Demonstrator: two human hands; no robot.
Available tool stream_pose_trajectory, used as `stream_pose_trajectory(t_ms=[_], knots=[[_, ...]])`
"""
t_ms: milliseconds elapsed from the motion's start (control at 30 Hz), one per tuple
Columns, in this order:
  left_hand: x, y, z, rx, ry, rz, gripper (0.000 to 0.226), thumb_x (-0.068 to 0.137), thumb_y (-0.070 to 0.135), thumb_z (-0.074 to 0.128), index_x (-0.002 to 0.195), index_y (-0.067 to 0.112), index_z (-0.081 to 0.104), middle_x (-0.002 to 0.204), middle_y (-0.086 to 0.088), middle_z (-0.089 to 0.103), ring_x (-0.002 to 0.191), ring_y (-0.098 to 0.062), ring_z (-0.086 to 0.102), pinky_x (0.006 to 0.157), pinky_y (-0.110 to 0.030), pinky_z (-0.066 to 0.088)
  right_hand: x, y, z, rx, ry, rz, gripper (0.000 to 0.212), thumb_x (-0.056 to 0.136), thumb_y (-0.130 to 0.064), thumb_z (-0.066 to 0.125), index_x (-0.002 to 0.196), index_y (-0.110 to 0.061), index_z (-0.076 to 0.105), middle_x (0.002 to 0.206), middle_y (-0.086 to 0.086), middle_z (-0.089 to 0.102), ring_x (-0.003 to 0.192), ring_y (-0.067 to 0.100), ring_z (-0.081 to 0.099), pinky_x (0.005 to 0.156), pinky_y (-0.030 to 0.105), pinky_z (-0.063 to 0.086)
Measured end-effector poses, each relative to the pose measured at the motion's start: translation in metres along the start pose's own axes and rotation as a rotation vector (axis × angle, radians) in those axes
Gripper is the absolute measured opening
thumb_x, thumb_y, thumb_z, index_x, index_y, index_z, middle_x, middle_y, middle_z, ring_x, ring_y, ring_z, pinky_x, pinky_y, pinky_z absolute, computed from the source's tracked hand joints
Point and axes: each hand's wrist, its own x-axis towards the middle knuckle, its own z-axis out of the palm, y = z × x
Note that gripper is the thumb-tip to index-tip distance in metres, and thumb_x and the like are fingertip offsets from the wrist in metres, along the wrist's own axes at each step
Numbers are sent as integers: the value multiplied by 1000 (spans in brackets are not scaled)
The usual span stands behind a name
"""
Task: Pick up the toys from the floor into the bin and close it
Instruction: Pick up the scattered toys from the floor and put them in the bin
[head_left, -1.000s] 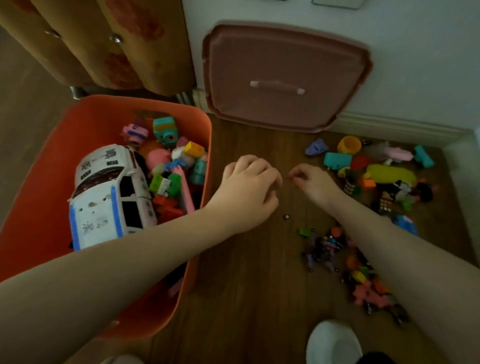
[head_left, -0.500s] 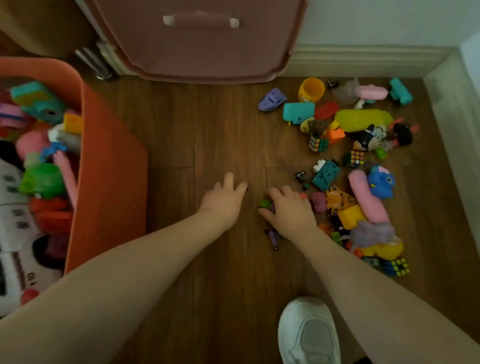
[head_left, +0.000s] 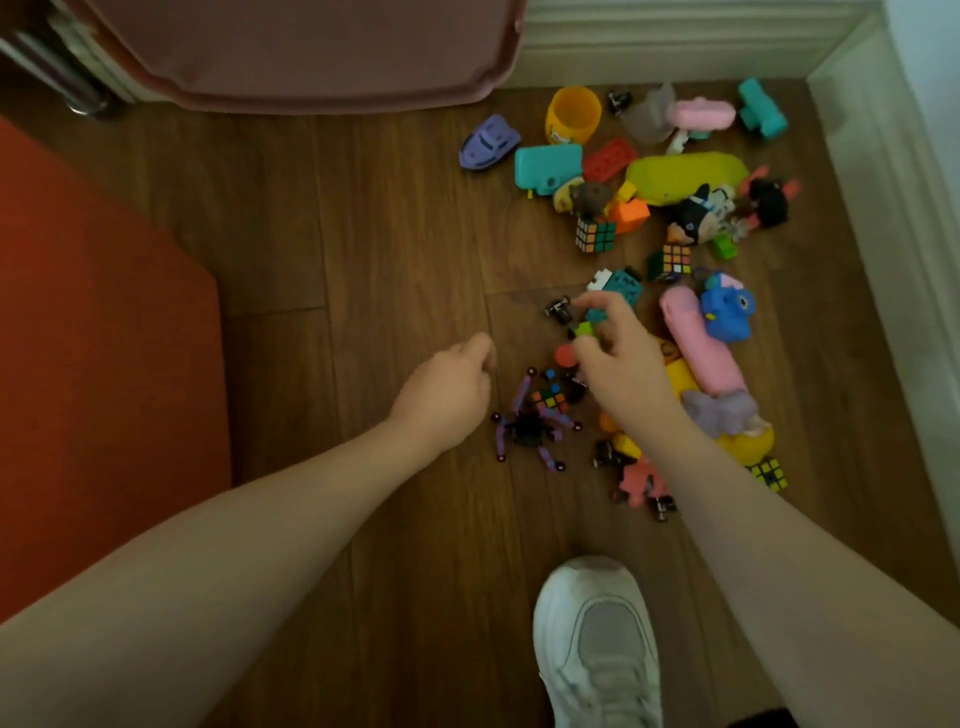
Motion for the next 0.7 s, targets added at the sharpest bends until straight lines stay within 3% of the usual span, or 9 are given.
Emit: stream_pose_trajectory(t_ms=[67,133,233,333,400,500,600,700], knots=[[-2,11,6,22,-24,66,13,93,8,35,95,13,47,95,-6,52,83,-23,51,70,-34,42,3,14,-5,-156,-34,16,16,88,-5,46,98,-12,57,73,-2,55,71,20,53,61,30,36],[-2,18,14,65,-22,123,14,93,9,37,95,10,51,99,-7,49,87,-25,51,70,-33,39,2,25,-6,-294,-93,26,14,89,-4,44,97,-6,56,93,11,59,91,29,54,72,34,36],[1,25,23,115,61,139,21,93,26,43,103,10,51,102,-7,48,95,-24,51,73,-30,36,-2,36,1,-448,-190,-23,25,94,-14,44,118,-8,46,109,17,58,97,33,56,72,35,40],[3,23,31,373,-16,203,68,83,61,49,134,19,34,118,-8,42,111,-24,42,87,-36,37,-2,37,9,-629,-214,-71,49,96,-25,45,142,-18,29,124,15,55,99,32,60,73,41,50],[2,17,34,543,-124,227,88,76,67,54,144,23,20,126,-11,33,117,-28,36,91,-39,35,-2,33,13,-781,-265,-68,55,97,-25,42,146,-24,19,127,15,51,98,33,61,69,40,51],[-4,5,35,604,-172,181,74,81,49,61,140,21,26,128,-13,31,118,-30,37,88,-40,39,-7,27,20,-940,-321,-95,56,97,-31,41,146,-23,14,123,15,51,94,35,62,62,38,46],[-11,-7,28,486,-195,83,53,84,37,62,127,17,38,125,-11,36,111,-28,47,80,-37,44,-11,25,29,-978,-354,-92,55,97,-41,41,142,-20,18,127,14,45,96,35,61,62,39,45],[-16,-19,17,356,-213,-25,41,84,32,62,118,16,46,122,-9,42,100,-24,54,76,-34,49,-9,23,34,-950,-363,-82,46,98,-37,38,137,-17,23,125,14,45,95,35,61,62,39,45]])
